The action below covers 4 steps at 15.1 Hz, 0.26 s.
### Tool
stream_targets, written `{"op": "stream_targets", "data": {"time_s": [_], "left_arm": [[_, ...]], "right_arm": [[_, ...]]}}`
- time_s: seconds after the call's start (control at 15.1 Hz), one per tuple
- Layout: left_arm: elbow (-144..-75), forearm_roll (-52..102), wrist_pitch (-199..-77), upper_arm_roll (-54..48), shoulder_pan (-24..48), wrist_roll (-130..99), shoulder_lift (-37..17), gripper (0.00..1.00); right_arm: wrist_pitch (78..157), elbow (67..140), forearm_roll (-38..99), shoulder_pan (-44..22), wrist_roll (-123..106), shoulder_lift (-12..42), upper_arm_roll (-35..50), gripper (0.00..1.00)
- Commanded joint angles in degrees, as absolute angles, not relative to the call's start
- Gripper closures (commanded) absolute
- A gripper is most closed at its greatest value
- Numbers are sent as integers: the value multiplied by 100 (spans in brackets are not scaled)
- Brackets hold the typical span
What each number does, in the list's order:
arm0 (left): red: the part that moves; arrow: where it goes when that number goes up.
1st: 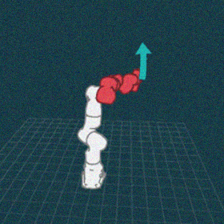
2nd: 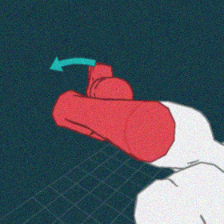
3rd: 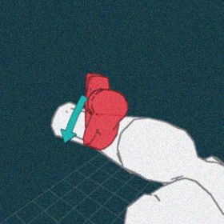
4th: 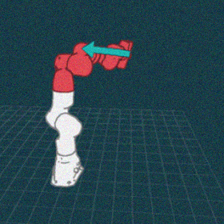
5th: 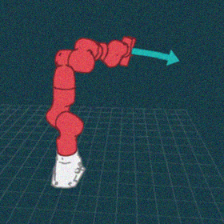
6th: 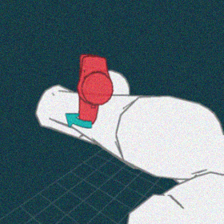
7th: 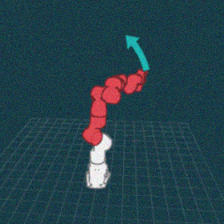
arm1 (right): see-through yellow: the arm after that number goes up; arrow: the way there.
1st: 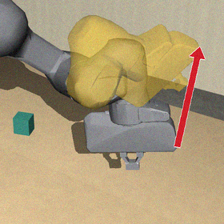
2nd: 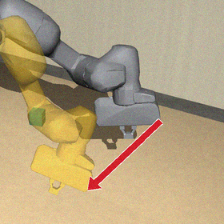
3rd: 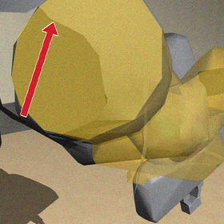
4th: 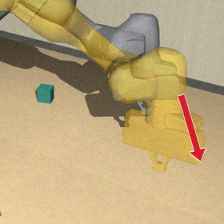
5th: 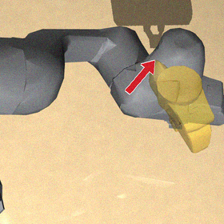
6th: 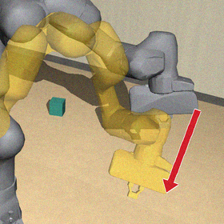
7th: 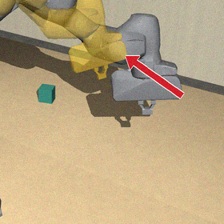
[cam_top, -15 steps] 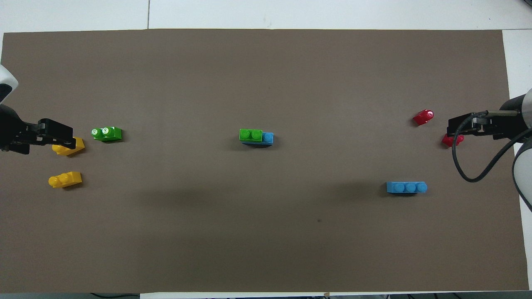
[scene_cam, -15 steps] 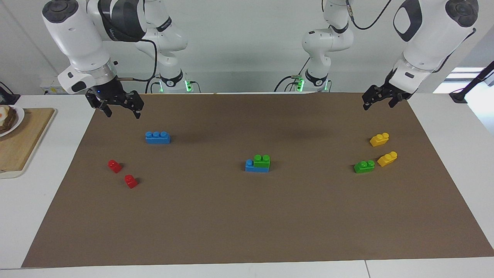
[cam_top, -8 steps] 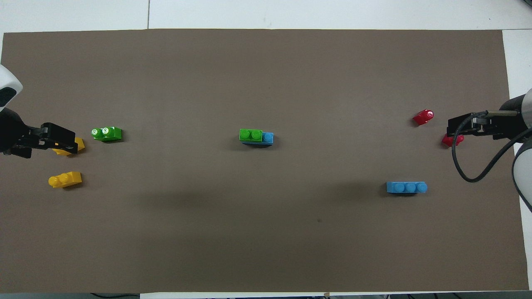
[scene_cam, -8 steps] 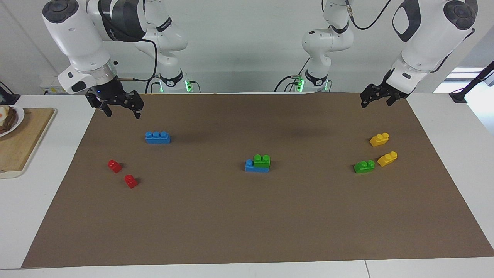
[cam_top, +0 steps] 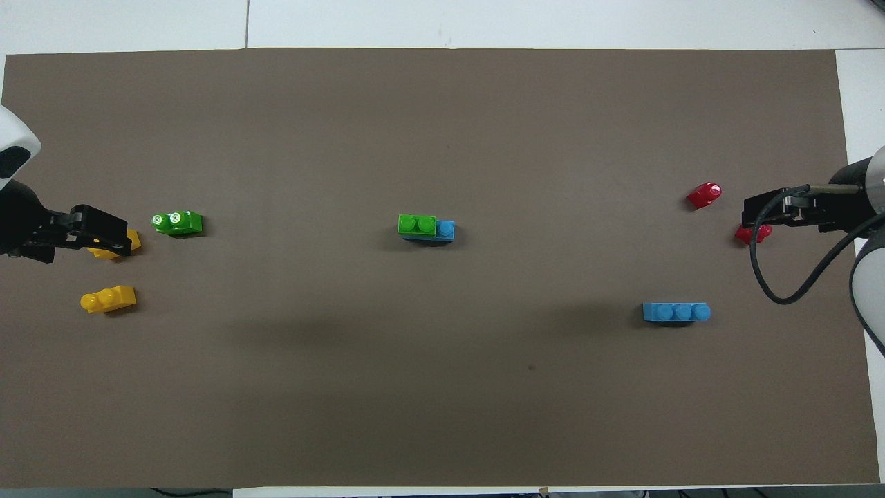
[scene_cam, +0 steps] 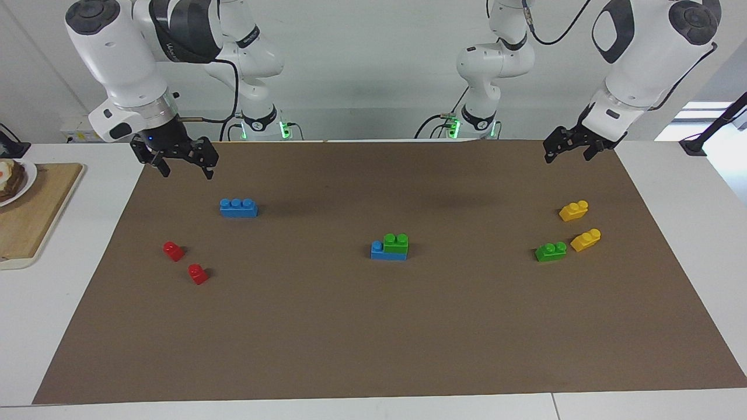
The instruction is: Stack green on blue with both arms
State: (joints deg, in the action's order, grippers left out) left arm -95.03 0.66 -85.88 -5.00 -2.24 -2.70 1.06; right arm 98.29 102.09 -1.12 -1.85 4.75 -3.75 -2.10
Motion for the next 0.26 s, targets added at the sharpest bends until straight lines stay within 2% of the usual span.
{"op": "stream_targets", "data": {"time_s": [0.0,0.2], "left_arm": [[-9501,-9,-8587,-466,-158,-202,123,0],[-9492,-9,-8587,-448,-158,-202,123,0]], "right_arm": [[9773,10301,-9,-123,448,-483,-167,0],[9791,10301,-9,-123,448,-483,-167,0]]}}
